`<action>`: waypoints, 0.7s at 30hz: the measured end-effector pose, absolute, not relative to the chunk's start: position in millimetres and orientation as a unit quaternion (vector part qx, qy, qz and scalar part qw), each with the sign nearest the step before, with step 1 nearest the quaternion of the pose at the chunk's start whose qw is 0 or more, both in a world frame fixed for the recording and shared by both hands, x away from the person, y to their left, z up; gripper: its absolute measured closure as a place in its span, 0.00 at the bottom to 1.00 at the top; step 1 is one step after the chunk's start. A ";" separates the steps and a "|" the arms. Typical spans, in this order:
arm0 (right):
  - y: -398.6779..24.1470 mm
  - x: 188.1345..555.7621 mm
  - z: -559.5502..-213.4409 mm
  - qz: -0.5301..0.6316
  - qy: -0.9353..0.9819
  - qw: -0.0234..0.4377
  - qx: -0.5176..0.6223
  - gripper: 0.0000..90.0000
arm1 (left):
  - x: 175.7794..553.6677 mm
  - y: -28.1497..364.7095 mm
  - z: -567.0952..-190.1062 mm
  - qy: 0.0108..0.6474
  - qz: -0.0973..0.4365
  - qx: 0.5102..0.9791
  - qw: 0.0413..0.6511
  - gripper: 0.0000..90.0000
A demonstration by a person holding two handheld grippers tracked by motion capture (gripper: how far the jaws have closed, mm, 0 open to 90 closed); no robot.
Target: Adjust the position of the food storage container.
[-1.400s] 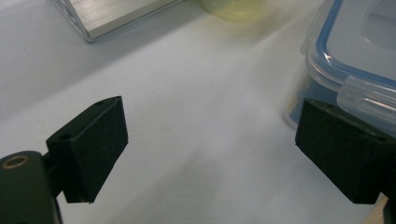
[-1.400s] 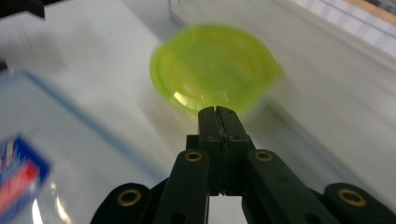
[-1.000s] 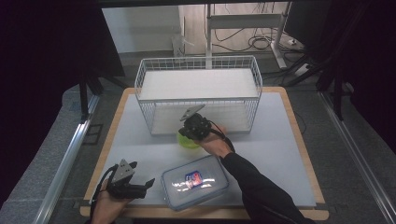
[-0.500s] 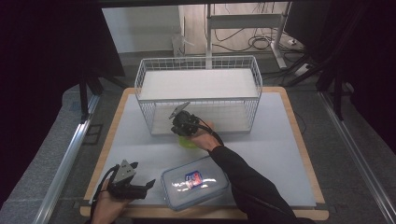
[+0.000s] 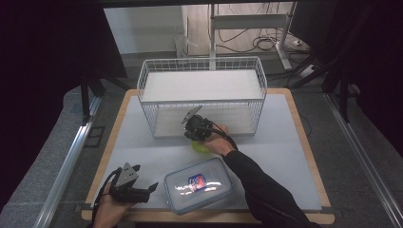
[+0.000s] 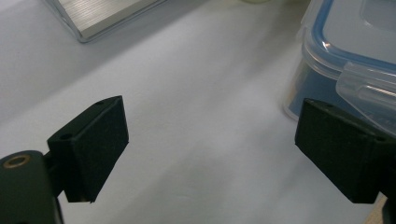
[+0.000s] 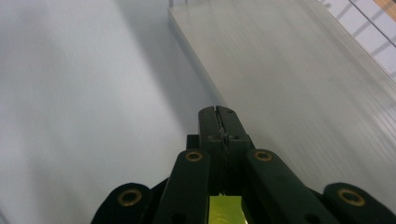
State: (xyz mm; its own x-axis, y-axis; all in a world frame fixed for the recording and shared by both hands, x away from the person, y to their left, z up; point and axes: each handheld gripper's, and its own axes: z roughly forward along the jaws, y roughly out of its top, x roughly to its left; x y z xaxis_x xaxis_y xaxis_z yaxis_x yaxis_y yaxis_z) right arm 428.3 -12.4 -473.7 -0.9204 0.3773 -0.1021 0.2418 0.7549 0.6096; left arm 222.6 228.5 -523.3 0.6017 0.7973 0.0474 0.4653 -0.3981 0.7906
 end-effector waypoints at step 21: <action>-89.9 411.9 -469.3 0.297 0.923 0.132 0.206 1.00 | 223.4 230.2 -523.1 0.399 0.217 0.803 0.386 0.10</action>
